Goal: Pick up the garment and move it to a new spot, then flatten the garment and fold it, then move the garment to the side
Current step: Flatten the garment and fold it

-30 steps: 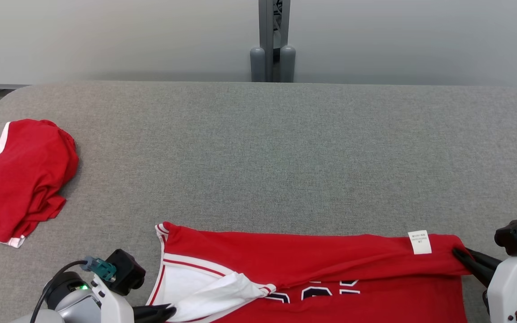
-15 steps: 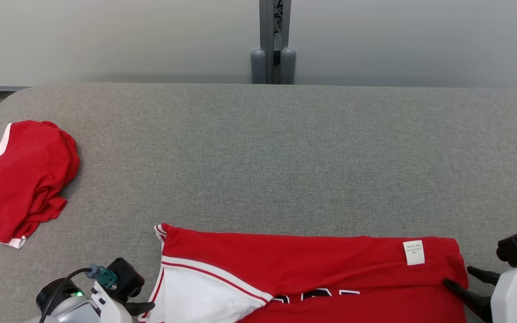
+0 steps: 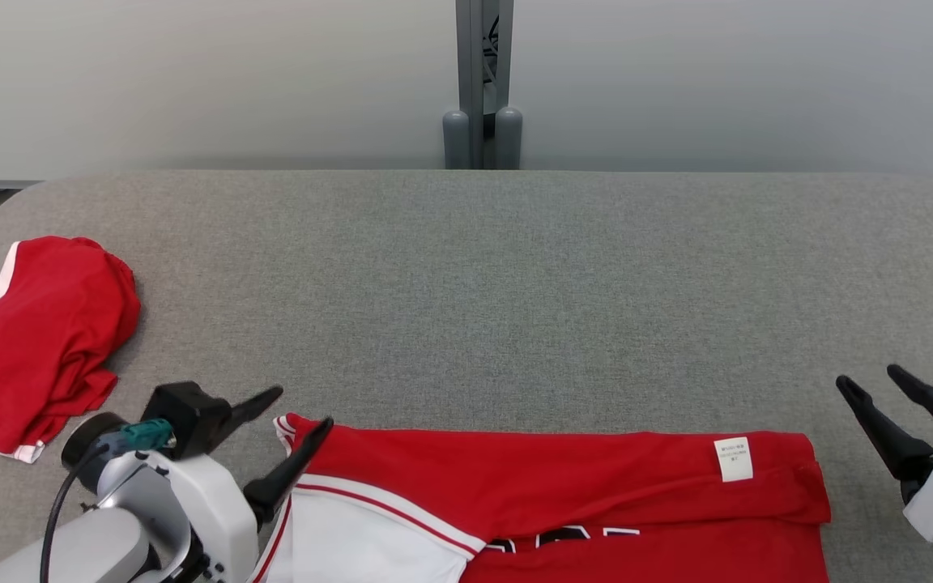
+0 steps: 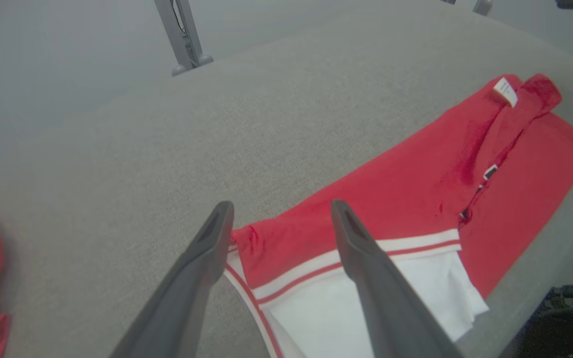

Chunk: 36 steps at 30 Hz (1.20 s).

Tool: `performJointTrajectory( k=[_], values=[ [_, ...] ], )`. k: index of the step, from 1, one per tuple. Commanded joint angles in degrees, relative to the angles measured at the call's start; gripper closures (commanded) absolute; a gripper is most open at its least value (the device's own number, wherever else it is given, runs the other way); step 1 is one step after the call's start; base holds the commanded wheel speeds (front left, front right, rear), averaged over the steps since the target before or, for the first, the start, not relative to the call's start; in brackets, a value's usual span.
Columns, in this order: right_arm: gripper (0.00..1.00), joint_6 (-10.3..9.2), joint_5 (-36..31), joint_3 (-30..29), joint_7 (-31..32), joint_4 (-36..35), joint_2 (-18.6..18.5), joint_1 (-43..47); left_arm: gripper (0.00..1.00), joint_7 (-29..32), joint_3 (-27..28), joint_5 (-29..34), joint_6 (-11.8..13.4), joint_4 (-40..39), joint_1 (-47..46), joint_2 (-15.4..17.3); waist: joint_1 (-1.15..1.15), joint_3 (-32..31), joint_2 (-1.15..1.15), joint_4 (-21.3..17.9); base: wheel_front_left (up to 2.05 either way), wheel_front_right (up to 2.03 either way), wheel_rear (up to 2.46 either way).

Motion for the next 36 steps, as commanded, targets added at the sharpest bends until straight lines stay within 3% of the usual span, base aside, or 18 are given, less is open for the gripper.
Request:
performJointTrajectory(
  k=[1, 5, 6, 7, 10, 11, 14, 18, 26, 31, 36],
  values=[
    [0.00, -0.01, -2.63, -2.18, -3.98, 1.44, 2.06, 0.51, 0.00, -4.47, 2.21, -0.26, 1.91, 1.59, 0.28, -2.08, 0.00, -0.38, 0.00, -0.07, 0.00, 0.00, 0.00],
    [0.00, 0.00, -8.92, -9.76, -7.22, 4.10, 8.40, 1.62, 0.00, -12.10, 6.77, -0.50, 5.57, 5.38, 1.79, -6.56, 0.00, -0.89, 0.00, -0.24, 0.00, 0.00, 0.00],
    [0.00, 0.00, -8.92, -9.76, -7.22, 4.10, 8.40, 1.62, 0.00, -12.10, 6.77, -0.50, 5.57, 5.38, 1.79, -6.56, 0.00, -0.89, 0.00, -0.24, 0.00, 0.00, 0.00],
    [0.00, 0.00, -14.33, -16.35, -7.44, 2.80, 12.06, 2.25, 0.00, -13.39, 9.43, 0.67, 7.39, 7.05, 2.89, -8.66, 0.00, -0.99, 0.00, -0.46, 0.00, 0.00, 0.00],
    [0.00, 0.00, -23.24, -26.01, -7.34, -0.77, 18.90, 6.52, 0.00, -13.73, 16.99, 5.44, 10.09, 7.08, 5.29, -12.64, 0.00, -1.03, 0.00, -0.56, 0.00, 0.00, 0.00],
    [0.00, 0.00, -23.24, -26.01, -7.34, -0.77, 18.90, 6.52, 0.00, -13.73, 16.99, 5.44, 10.09, 7.08, 5.29, -12.64, 0.00, -1.03, 0.00, -0.56, 0.00, 0.00, 0.00],
    [0.00, 0.00, -31.18, -33.92, -7.34, -5.20, 25.13, 10.67, 0.00, -13.58, 25.22, 13.34, 10.98, 5.98, 10.91, -16.91, 0.00, -1.07, 0.00, -0.63, 0.00, 0.00, 0.00],
    [0.00, 0.00, -38.08, -39.49, -7.35, -8.90, 31.84, 15.61, 0.00, -13.60, 35.13, 23.15, 9.57, 4.21, 17.97, -23.60, 0.00, -1.16, 0.00, -0.75, 0.00, 0.00, 0.00],
    [0.00, 0.00, -43.95, -42.68, -7.37, -11.00, 37.32, 19.38, 0.00, -13.62, 49.89, 39.64, 5.07, 1.42, 27.99, -35.02, 0.00, -0.70, 0.00, -1.11, 0.00, 0.00, 0.00],
    [0.00, 0.00, -44.75, -42.86, -7.37, -11.08, 38.50, 19.98, 0.00, -13.62, 56.46, 43.83, 1.03, 1.91, 30.71, -39.53, 0.00, -0.57, 0.00, -1.09, 0.00, 0.00, 0.00],
    [0.00, 0.00, -45.84, -42.52, -7.37, -10.74, 38.74, 19.94, 0.00, -13.62, 61.78, 43.25, -1.87, 2.59, 31.61, -41.43, 0.00, -0.55, 0.00, -1.10, 0.00, 0.00, 0.00]
  ],
)
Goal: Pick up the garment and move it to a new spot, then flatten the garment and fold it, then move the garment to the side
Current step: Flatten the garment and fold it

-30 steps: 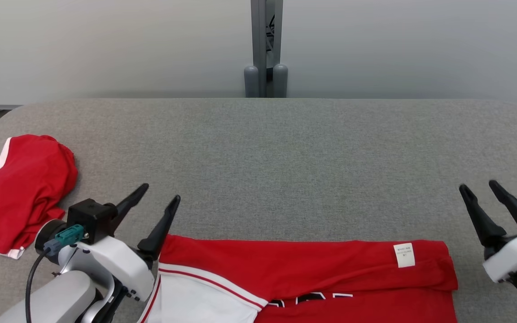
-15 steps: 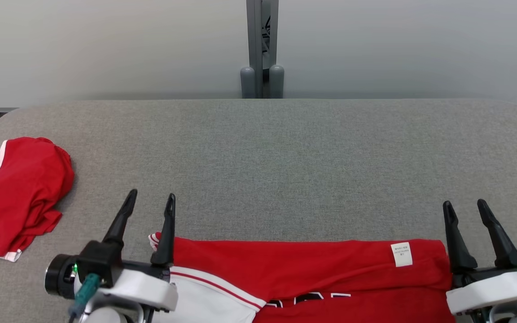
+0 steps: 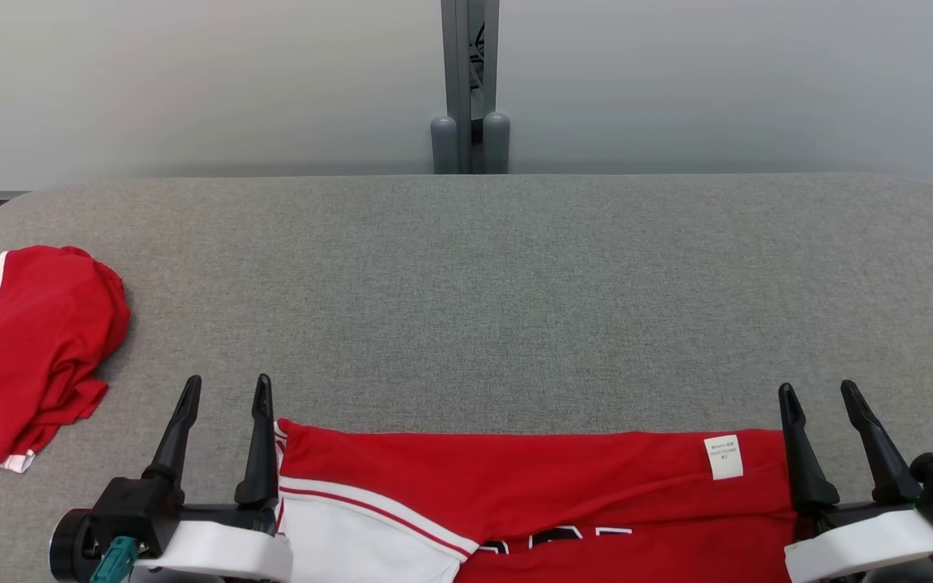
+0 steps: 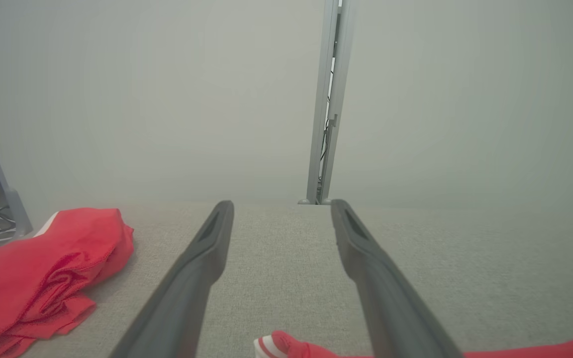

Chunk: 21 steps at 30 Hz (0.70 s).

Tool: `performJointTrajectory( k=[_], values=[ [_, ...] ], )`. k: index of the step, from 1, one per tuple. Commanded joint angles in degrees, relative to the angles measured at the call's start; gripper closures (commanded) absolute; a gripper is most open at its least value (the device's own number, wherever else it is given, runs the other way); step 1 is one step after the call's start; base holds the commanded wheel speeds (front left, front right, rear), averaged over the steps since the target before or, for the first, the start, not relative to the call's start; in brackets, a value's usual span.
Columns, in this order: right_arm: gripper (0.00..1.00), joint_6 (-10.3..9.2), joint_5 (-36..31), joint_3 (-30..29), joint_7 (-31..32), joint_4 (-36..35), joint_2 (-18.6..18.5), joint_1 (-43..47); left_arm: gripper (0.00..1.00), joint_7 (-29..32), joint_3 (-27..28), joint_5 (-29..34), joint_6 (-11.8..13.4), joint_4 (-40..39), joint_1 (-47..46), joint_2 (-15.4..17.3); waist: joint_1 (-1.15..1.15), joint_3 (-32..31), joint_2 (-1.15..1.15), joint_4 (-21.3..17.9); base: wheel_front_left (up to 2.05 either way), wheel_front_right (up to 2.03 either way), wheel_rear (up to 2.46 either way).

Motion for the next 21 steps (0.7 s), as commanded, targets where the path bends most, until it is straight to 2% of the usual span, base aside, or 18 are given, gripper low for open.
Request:
performJointTrajectory(
  k=[1, 4, 11, 21],
  values=[
    [0.00, 0.01, -0.34, -0.07, -0.23, 0.26, -0.17, 0.06, 0.00, 0.01, 0.84, -0.37, -0.94, 0.43, 0.59, 0.11, 0.00, -0.03, 0.00, -0.01, 0.00, 0.00, 0.00],
    [0.00, 0.01, -0.45, 0.16, -0.23, 0.57, -0.14, -0.05, 0.00, 0.01, 1.77, -0.81, -2.16, 0.82, 0.25, -0.13, 0.00, 0.04, 0.00, -0.07, 0.00, 0.00, 0.00],
    [0.00, 0.01, 2.78, -0.03, -0.23, 4.03, -0.75, 0.94, 0.00, 0.01, 1.57, -2.51, -2.70, 1.19, -0.37, -0.17, 0.00, 0.70, 0.00, -0.24, 0.00, 0.00, 0.00],
    [0.00, 0.01, 11.42, 2.57, -0.17, 19.50, -1.11, -0.50, 0.00, 0.01, 1.20, -2.15, -3.57, 2.01, -0.98, -0.16, 0.00, 2.33, 0.00, -0.33, 0.00, 0.00, 0.00]
  ],
)
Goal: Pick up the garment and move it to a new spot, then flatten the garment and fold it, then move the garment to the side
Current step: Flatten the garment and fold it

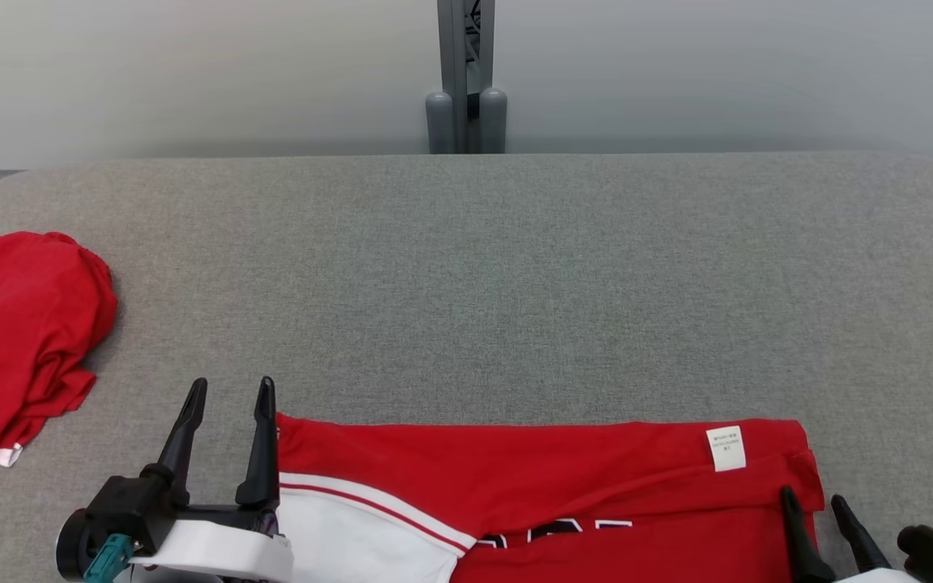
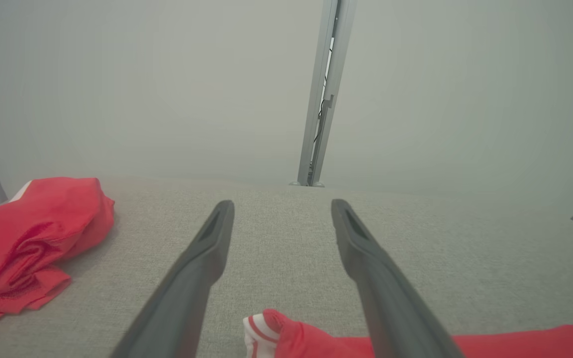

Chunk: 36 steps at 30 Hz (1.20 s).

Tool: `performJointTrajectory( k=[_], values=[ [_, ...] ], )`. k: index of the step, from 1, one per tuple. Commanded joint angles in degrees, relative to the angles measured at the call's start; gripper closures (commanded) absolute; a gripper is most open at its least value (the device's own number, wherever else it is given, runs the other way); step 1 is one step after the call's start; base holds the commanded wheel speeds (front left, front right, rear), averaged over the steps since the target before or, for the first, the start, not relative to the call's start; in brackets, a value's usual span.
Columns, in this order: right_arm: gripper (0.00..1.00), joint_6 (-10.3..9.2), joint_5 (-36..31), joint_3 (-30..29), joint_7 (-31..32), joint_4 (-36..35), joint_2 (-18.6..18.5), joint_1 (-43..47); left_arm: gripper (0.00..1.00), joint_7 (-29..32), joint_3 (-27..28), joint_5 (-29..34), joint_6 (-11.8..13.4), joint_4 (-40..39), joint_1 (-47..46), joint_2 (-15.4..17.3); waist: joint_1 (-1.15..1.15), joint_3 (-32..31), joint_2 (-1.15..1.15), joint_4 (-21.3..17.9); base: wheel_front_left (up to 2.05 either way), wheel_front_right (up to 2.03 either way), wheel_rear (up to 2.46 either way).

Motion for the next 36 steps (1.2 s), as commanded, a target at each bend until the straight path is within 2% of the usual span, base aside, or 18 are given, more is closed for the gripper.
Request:
performJointTrajectory(
  k=[1, 8, 16, 17, 18, 20, 21, 36],
  values=[
    [0.00, 0.01, 0.44, -0.01, -0.10, 0.31, -0.17, -0.69, 0.00, 0.01, 0.11, 0.24, -0.31, 0.12, -0.58, 0.17, 0.00, 0.09, 0.00, -0.04, 0.00, 0.00, 0.00],
    [0.00, 0.01, 7.85, 1.87, -0.02, 6.64, -0.05, -3.12, 0.00, 0.01, 0.59, 0.75, -0.65, 0.40, -1.03, 0.17, 0.00, 0.74, 0.00, -0.17, 0.00, 0.00, 0.00],
    [0.00, 0.07, 14.82, 9.52, 0.31, 9.96, -0.80, -5.23, 0.00, 0.01, 0.39, 1.34, -0.93, 0.27, -1.36, 0.17, 0.00, 1.24, 0.00, 0.32, 0.00, 0.00, 0.00],
    [0.08, 0.07, 15.39, 10.07, 0.32, 9.96, -0.91, -5.38, 0.00, 0.01, 0.45, 1.37, -0.97, 0.31, -1.36, 0.17, 0.00, 1.28, 0.00, 0.37, 0.00, 0.00, 0.00],
    [0.49, 0.07, 15.90, 10.62, 0.32, 9.97, -1.14, -5.48, 0.00, 0.01, 0.49, 1.40, -1.01, 0.34, -1.36, 0.17, 0.00, 1.32, 0.00, 0.42, 0.00, 0.00, 0.00],
    [0.97, 0.07, 16.71, 11.58, 0.32, 9.92, -1.66, -5.68, 0.00, 0.01, 0.56, 1.42, -1.01, 0.39, -1.38, 0.17, 0.00, 1.35, 0.00, 0.51, 0.00, 0.00, 0.00],
    [1.00, 0.07, 16.93, 11.80, 0.32, 9.81, -1.98, -5.83, 0.00, 0.01, 0.58, 1.42, -1.03, 0.40, -1.36, 0.17, 0.00, 1.36, 0.00, 0.54, 0.00, 0.00, 0.00],
    [1.00, 0.00, 16.50, 9.14, -0.04, 8.86, -7.24, -9.52, 0.00, 0.01, -0.07, 0.68, -0.61, 0.50, -1.77, 0.17, 0.00, 1.94, 0.00, 0.46, 0.00, 0.00, 0.00]
  ],
)
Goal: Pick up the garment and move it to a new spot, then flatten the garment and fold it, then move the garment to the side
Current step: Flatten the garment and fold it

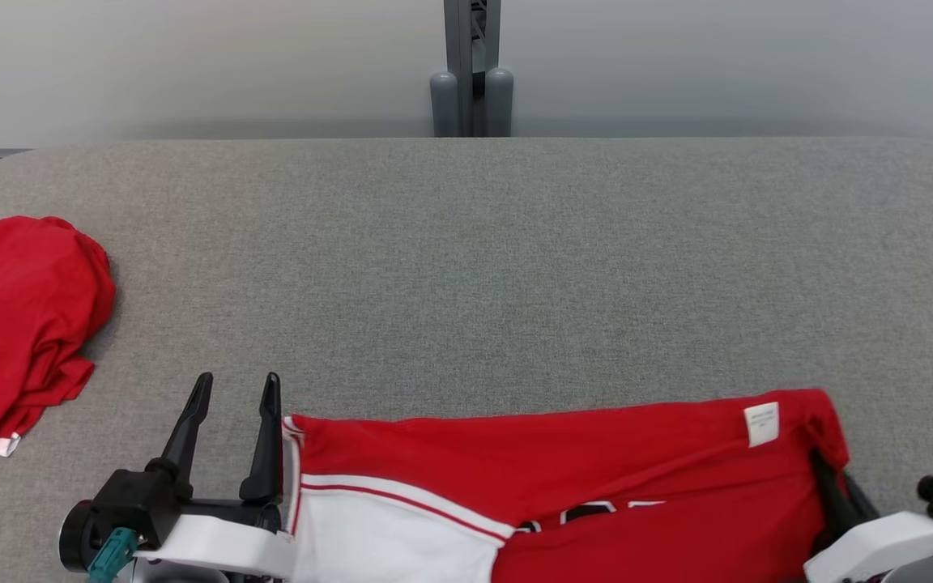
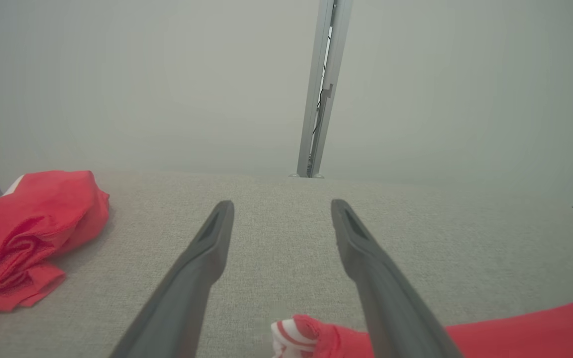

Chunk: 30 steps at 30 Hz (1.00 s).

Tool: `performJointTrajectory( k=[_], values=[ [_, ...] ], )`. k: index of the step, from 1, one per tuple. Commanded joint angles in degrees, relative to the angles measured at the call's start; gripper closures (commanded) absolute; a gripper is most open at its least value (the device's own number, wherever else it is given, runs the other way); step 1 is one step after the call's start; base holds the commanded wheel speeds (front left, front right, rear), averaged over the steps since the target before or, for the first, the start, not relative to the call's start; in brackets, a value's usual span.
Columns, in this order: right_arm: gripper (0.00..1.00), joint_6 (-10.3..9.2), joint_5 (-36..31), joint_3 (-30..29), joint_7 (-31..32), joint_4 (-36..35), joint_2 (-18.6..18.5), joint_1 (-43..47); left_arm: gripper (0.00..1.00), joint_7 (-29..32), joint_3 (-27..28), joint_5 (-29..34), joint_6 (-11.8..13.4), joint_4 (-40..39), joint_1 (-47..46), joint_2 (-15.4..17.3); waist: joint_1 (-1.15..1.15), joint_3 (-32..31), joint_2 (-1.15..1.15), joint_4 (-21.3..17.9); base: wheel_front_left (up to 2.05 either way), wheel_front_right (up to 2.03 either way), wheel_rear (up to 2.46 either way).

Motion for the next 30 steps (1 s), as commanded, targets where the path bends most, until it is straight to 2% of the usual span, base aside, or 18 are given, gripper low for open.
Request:
performJointTrajectory(
  k=[1, 15, 23, 30],
  values=[
    [1.00, -0.01, -0.32, -0.73, 0.04, 0.79, -2.02, -1.38, 0.00, 0.01, -0.07, -0.18, 0.28, 0.08, -1.11, 0.18, 0.00, 0.14, 0.00, 0.01, 0.00, 0.00, 0.00],
    [1.00, -0.01, -0.99, -0.77, 0.03, 8.31, -12.03, -8.14, 0.00, 0.01, 0.05, -0.22, -0.23, 0.68, -1.26, 0.17, 0.00, -0.12, 0.00, 0.47, 0.00, 0.00, 0.00],
    [1.00, 0.00, 0.55, 4.07, 0.04, 7.19, -12.97, -8.43, 0.00, 0.01, -0.38, -0.59, -0.01, 1.17, -0.46, 0.18, 0.00, -1.73, 0.00, 0.18, 0.00, 0.00, 0.00],
    [1.00, 0.00, 4.73, 10.70, 1.62, 0.71, -13.79, -6.38, 0.00, 0.01, -0.49, -0.98, 0.36, 1.80, 0.44, 0.19, 0.00, -4.21, 0.00, -0.36, 0.00, 0.00, 0.00]
  ],
)
